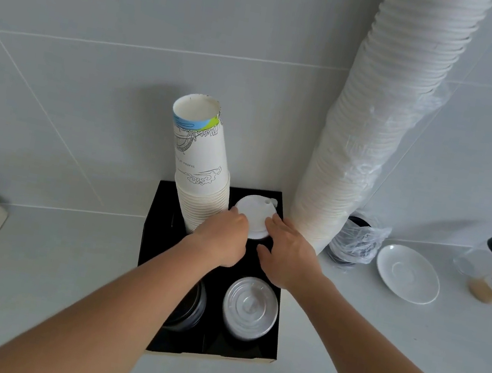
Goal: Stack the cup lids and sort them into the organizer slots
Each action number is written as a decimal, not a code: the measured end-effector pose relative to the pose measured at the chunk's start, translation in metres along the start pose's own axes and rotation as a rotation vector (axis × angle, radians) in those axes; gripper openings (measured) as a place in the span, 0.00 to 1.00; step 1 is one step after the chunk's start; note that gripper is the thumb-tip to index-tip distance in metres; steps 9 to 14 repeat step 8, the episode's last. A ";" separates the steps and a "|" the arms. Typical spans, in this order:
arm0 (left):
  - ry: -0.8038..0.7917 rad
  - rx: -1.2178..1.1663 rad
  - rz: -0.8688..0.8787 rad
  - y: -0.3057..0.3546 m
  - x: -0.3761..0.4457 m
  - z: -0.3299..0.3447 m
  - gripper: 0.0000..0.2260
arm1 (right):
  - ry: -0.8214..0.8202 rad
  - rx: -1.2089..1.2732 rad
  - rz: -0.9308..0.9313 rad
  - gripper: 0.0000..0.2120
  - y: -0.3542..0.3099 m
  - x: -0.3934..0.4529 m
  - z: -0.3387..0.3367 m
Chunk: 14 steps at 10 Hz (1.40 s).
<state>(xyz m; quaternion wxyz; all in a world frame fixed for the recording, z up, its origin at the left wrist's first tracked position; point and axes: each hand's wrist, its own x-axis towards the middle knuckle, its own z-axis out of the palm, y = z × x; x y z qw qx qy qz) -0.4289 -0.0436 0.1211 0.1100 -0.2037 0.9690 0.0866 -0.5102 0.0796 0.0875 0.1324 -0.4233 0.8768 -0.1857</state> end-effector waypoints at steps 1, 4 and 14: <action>-0.010 -0.024 0.003 -0.001 -0.002 0.000 0.15 | -0.008 -0.046 0.005 0.28 0.001 0.003 0.001; -0.001 -0.044 0.005 0.001 -0.003 0.006 0.16 | -0.021 -0.030 0.047 0.25 -0.001 0.002 -0.004; -0.002 -0.387 -0.009 -0.020 -0.023 -0.004 0.12 | 0.005 0.172 0.203 0.13 -0.007 -0.005 -0.034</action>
